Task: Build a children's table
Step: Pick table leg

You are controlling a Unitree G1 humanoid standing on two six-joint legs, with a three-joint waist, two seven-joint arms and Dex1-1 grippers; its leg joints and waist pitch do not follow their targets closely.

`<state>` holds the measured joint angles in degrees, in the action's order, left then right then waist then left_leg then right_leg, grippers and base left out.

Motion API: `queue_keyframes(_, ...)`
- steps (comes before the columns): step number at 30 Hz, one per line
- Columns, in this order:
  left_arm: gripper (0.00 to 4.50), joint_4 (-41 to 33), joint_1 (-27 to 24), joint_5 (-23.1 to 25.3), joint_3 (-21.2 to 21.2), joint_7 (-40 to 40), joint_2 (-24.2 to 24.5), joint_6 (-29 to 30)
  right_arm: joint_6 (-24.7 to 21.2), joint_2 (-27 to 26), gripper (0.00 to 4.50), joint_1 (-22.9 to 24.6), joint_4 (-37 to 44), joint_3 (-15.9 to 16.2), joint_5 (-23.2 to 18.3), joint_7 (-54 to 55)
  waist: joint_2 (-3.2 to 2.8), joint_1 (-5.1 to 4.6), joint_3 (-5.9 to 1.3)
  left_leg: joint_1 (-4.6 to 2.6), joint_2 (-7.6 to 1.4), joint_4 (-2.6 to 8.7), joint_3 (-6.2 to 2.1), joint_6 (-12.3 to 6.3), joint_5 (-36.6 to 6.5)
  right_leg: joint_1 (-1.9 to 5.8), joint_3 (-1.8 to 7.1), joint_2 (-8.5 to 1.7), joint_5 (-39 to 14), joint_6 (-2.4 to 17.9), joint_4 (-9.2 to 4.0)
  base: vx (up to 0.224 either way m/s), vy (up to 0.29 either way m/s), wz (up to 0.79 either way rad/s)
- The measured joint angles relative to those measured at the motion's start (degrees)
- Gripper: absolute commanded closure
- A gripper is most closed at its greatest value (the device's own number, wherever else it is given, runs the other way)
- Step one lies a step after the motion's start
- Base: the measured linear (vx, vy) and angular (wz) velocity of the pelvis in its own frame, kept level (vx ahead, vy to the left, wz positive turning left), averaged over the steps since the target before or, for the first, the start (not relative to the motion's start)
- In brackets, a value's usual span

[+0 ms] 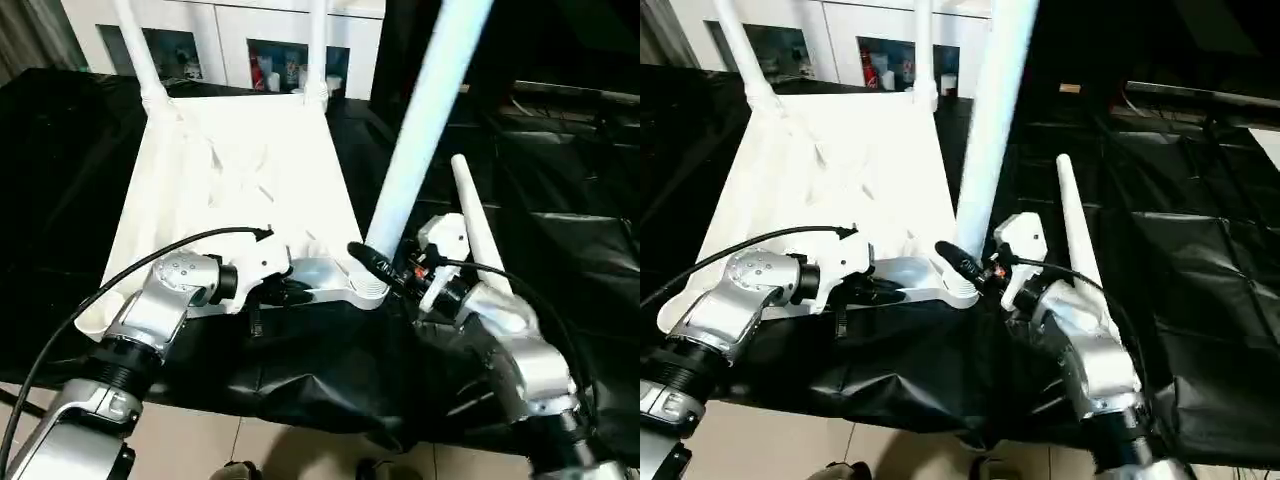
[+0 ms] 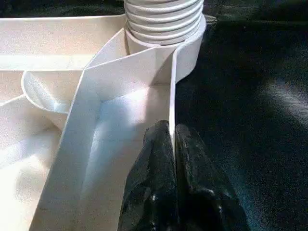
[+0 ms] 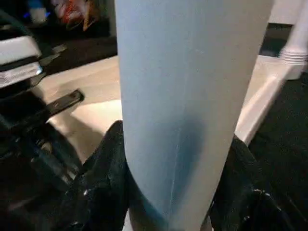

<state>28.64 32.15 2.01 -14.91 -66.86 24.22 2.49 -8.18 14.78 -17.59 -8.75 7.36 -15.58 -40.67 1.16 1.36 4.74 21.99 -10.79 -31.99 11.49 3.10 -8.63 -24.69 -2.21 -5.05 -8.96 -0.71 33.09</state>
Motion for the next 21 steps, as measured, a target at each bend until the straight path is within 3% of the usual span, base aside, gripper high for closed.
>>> queue_keyframes(9, 4.50, -0.4, 0.0, -0.7, -1.0, -3.3, 1.4, -0.1, -2.9, 4.1, 2.66, -3.5, -2.9, 1.0, -1.8, -10.5, 0.64, 0.40, -0.42, -0.03, -0.08, 0.19, -0.01, 0.16, -0.1, 0.00, -0.07, 0.07, 0.1, 0.1, 0.00, 0.000, 0.000, 0.00)
queue_keyframes(21, 4.50, -0.4, 0.8, -1.3, -2.7, -9.3, 3.3, -0.4, -3.2, 8.6, 2.66, -7.5, -8.1, 2.7, -4.5, -24.6, 0.81, 0.61, -0.45, -0.01, -0.10, 0.17, -0.02, 0.16, -0.2, 0.08, -0.08, 0.08, 0.1, 0.3, -0.02, 0.000, 0.000, 0.00)
